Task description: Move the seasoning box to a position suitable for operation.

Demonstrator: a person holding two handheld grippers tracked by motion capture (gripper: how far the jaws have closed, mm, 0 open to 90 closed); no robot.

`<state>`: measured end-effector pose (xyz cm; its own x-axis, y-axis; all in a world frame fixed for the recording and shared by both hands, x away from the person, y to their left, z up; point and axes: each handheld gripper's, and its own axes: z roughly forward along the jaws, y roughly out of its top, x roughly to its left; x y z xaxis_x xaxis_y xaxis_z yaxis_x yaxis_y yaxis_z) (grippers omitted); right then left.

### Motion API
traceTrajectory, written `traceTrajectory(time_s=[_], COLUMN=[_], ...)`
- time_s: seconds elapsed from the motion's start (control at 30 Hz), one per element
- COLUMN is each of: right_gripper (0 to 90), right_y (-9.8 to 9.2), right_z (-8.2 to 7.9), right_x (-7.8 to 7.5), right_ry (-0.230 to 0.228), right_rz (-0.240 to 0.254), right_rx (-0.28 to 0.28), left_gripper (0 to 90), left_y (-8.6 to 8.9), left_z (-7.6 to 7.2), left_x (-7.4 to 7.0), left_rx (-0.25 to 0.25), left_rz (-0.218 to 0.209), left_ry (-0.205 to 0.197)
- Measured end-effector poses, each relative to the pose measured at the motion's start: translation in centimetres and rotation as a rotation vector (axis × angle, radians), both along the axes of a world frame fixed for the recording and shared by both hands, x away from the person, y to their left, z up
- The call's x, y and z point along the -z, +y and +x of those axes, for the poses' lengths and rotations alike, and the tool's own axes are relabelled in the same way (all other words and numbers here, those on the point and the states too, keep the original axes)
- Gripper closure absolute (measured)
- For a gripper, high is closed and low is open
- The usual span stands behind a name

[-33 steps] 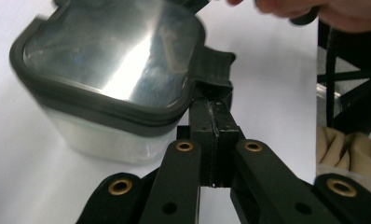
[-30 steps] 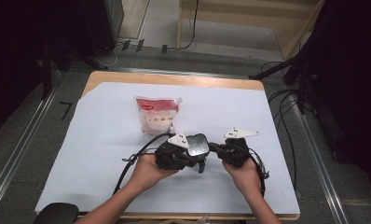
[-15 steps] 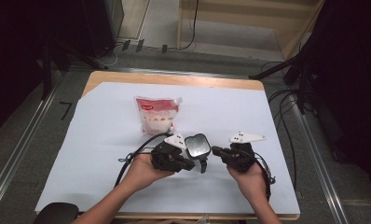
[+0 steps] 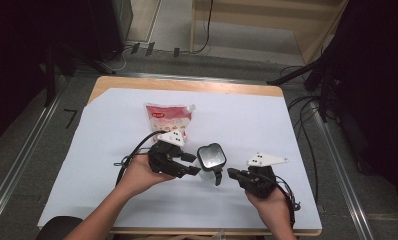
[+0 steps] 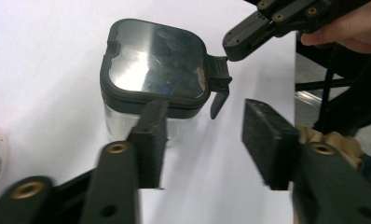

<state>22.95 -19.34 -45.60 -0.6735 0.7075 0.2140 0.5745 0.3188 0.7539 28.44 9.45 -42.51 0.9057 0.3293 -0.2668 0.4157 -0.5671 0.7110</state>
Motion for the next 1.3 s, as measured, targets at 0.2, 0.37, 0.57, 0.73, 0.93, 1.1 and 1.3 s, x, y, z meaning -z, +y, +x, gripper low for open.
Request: traceTrajectory(time_s=[0.2, 0.37, 0.57, 0.73, 0.93, 1.1, 1.3], right_gripper=[90.0, 90.0, 90.0, 90.0, 90.0, 90.0, 90.0], right_y=[0.6, 1.5, 3.1, 4.2, 4.5, 4.3, 3.7], right_z=[-1.1, -1.6, -1.5, -1.3, -0.5, -0.4, -0.2], right_x=[0.1, 0.4, 1.1, 1.6, 2.1, 2.0, 2.0], right_ry=[0.014, 0.010, 0.043, 0.041, 0.053, 0.053, 0.056], right_rz=[0.009, 0.011, 0.034, 0.016, 0.005, -0.003, -0.001], right_rx=[-0.031, -0.065, -0.105, -0.133, -0.126, -0.125, -0.110], left_gripper=[44.5, 41.0, 39.3, 39.2, 38.9, 38.0, 38.4], left_y=[0.4, 0.7, 0.9, 1.2, 1.5, 1.7, 1.6], left_z=[0.3, 0.5, 0.6, 0.7, 0.7, 0.8, 0.7], left_x=[0.2, 0.2, 0.3, 0.3, 0.2, 0.3, 0.3], left_rx=[0.023, 0.027, 0.007, -0.003, -0.011, -0.013, -0.011], left_rz=[0.029, 0.043, 0.038, 0.030, 0.014, 0.020, 0.020], left_ry=[-0.002, -0.034, -0.022, -0.027, -0.044, -0.042, -0.045])
